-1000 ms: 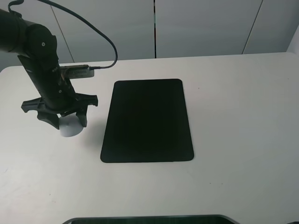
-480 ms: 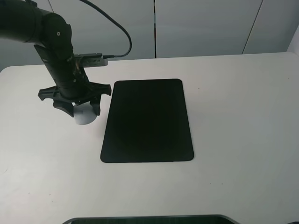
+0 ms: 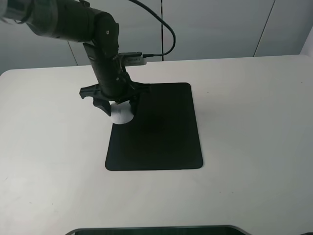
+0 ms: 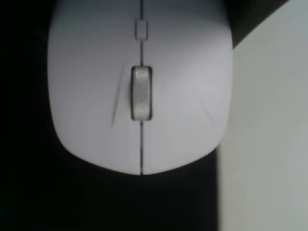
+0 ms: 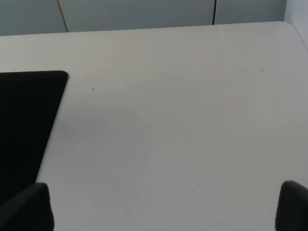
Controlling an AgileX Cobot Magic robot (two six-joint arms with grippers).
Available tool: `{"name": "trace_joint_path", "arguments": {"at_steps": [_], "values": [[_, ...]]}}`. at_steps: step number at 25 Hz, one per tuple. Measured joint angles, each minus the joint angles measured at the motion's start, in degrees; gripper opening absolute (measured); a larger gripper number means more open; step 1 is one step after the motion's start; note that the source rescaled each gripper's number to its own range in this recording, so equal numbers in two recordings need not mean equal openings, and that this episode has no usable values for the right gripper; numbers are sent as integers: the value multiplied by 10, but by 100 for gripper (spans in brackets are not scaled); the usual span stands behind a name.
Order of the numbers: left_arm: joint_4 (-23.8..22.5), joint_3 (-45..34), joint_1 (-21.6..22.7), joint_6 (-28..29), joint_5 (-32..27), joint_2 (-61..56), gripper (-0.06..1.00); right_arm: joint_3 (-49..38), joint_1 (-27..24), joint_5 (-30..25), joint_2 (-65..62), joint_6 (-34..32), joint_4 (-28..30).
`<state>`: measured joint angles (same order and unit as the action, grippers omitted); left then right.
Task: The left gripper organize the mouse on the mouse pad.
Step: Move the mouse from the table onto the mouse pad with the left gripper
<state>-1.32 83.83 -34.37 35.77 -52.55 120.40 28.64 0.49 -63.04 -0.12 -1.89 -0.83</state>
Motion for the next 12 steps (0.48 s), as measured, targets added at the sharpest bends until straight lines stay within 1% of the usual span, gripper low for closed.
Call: {"name": "trace_joint_path", "arguments": {"at_steps": [2,6,9,12], "values": [[6,43,-11,3,-19,27,5,0,0,0,0,0,0],[13,115,-27,33,-59,76,5,0,0,0,0,0,0],[13,148,-32,53,-68,97,5,0,0,0,0,0,0],[13,161,-33,79,-69,107,5,0,0,0,0,0,0]]}}
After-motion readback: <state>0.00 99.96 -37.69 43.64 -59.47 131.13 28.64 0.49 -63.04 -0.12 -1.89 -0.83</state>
